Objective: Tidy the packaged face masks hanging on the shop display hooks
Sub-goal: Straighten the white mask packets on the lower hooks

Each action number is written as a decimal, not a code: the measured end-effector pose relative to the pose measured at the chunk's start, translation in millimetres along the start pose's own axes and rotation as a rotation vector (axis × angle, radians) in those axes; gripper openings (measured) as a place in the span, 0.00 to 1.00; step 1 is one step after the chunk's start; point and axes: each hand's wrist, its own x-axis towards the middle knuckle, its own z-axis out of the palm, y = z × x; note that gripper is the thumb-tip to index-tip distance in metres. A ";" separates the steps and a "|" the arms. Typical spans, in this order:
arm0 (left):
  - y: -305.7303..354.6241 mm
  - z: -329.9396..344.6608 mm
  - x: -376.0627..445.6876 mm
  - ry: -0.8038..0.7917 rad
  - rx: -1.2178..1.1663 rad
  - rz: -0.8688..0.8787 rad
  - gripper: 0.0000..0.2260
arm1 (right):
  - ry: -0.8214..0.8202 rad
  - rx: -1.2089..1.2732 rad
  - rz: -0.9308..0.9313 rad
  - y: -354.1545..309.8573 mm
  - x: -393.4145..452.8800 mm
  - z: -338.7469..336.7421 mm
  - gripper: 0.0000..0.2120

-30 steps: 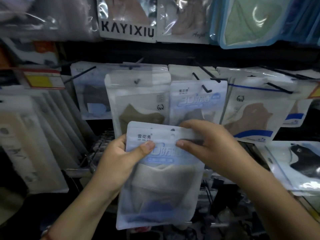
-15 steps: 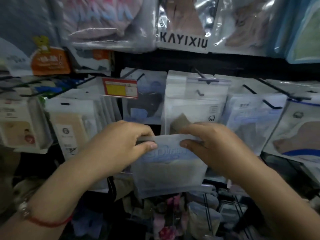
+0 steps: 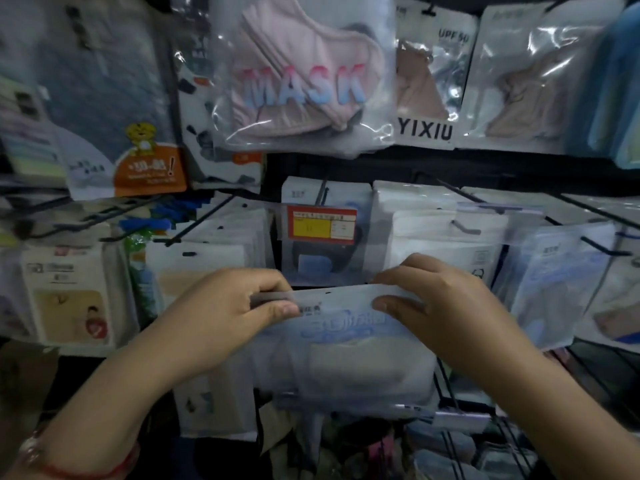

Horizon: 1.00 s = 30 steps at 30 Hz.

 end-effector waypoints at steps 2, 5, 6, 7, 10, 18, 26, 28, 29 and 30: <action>-8.3 -5.1 1.0 0.046 -0.025 -0.029 0.07 | 0.022 -0.024 0.005 -9.2 3.5 5.9 0.19; -19.6 -7.2 4.4 0.134 -0.022 -0.079 0.13 | 0.026 -0.096 -0.008 -19.3 8.5 21.2 0.22; -23.3 -6.8 5.9 0.153 -0.002 -0.085 0.15 | 0.043 -0.126 -0.016 -21.7 9.9 26.5 0.20; -27.0 -6.6 7.5 0.170 0.027 -0.089 0.17 | 0.068 -0.146 -0.019 -24.0 11.6 30.9 0.16; -39.3 -9.0 10.8 0.168 0.090 -0.088 0.22 | 0.130 -0.165 -0.041 -28.5 17.9 40.6 0.05; -78.8 -26.9 11.1 0.031 -0.314 0.046 0.23 | 0.378 -0.089 -0.192 -38.4 18.8 49.2 0.06; -79.3 -21.5 18.2 0.109 -0.510 -0.022 0.07 | 0.439 -0.112 -0.192 -36.6 25.7 30.4 0.06; -70.1 -20.3 18.3 0.198 -0.364 0.046 0.05 | 0.423 -0.159 -0.207 -34.8 28.1 27.1 0.07; -64.2 -19.2 19.0 0.229 -0.305 0.091 0.05 | 0.410 -0.177 -0.215 -33.7 29.1 25.4 0.07; -58.9 -18.0 20.3 0.256 -0.273 0.132 0.07 | 0.394 -0.186 -0.221 -32.5 29.7 23.6 0.08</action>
